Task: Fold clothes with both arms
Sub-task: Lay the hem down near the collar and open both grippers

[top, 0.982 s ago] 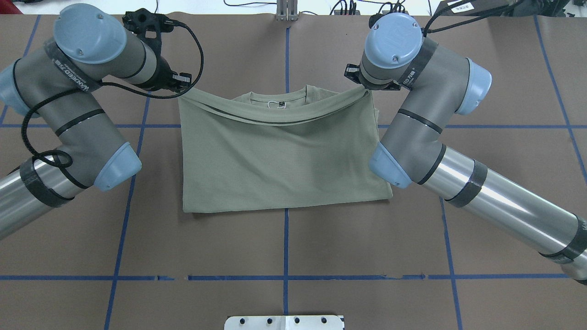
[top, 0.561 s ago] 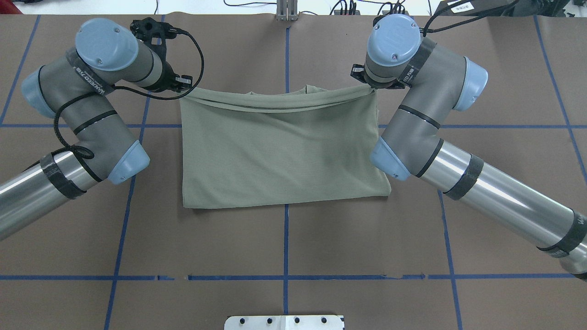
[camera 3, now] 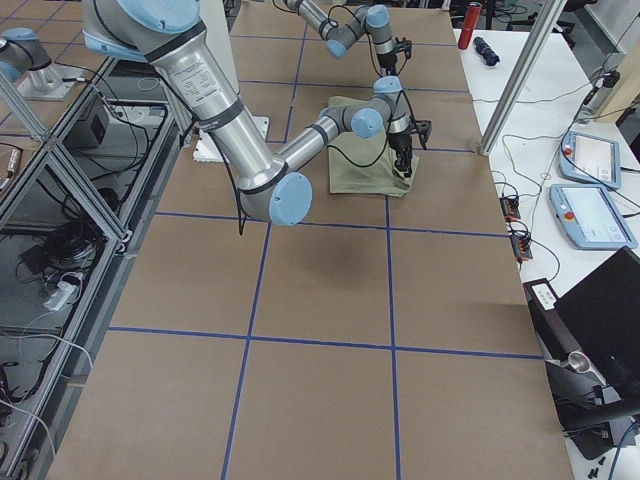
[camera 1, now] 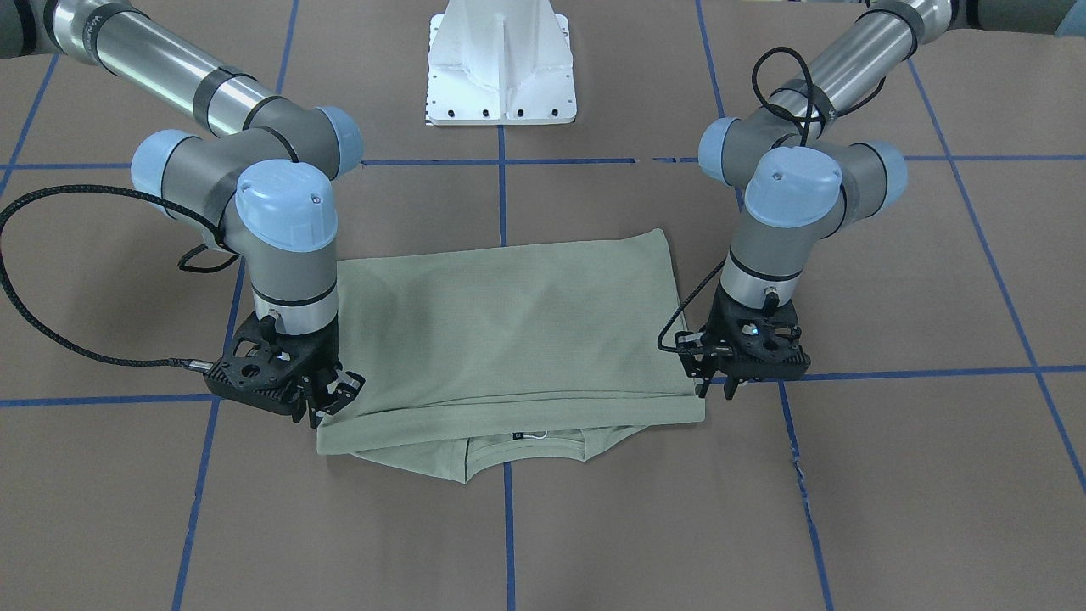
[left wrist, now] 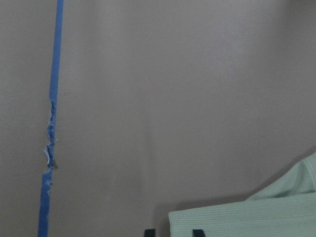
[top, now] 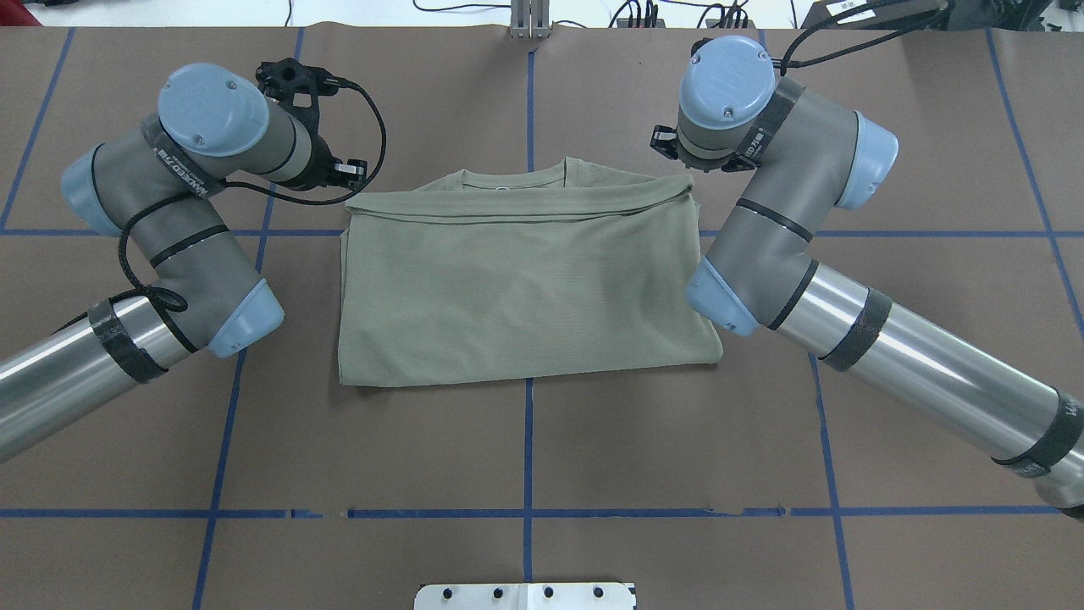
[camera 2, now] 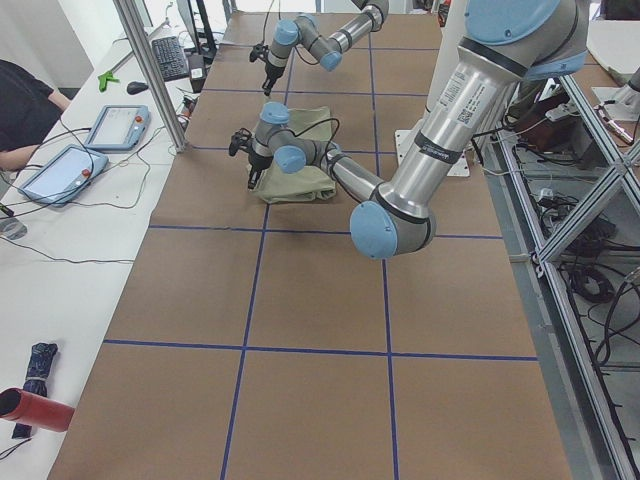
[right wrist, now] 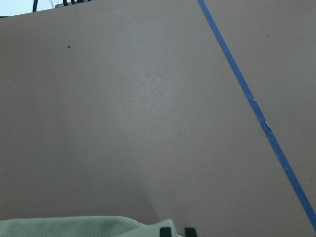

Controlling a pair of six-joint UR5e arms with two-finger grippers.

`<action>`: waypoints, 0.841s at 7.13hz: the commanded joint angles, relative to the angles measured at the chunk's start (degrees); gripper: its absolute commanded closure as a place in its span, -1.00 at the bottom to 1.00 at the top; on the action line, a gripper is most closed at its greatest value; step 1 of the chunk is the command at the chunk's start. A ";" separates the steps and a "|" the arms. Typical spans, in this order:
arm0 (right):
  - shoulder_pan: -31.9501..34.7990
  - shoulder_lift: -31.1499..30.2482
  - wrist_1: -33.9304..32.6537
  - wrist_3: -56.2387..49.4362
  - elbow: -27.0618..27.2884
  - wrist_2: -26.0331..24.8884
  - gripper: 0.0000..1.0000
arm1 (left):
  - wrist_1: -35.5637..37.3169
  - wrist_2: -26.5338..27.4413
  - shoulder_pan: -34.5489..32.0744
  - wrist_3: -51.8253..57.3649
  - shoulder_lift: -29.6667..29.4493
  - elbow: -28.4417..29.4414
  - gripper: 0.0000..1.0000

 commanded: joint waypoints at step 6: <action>4.88 -4.86 0.07 -15.16 8.13 12.42 -1.00 | -1.93 4.36 15.77 -17.78 15.79 -22.45 -0.92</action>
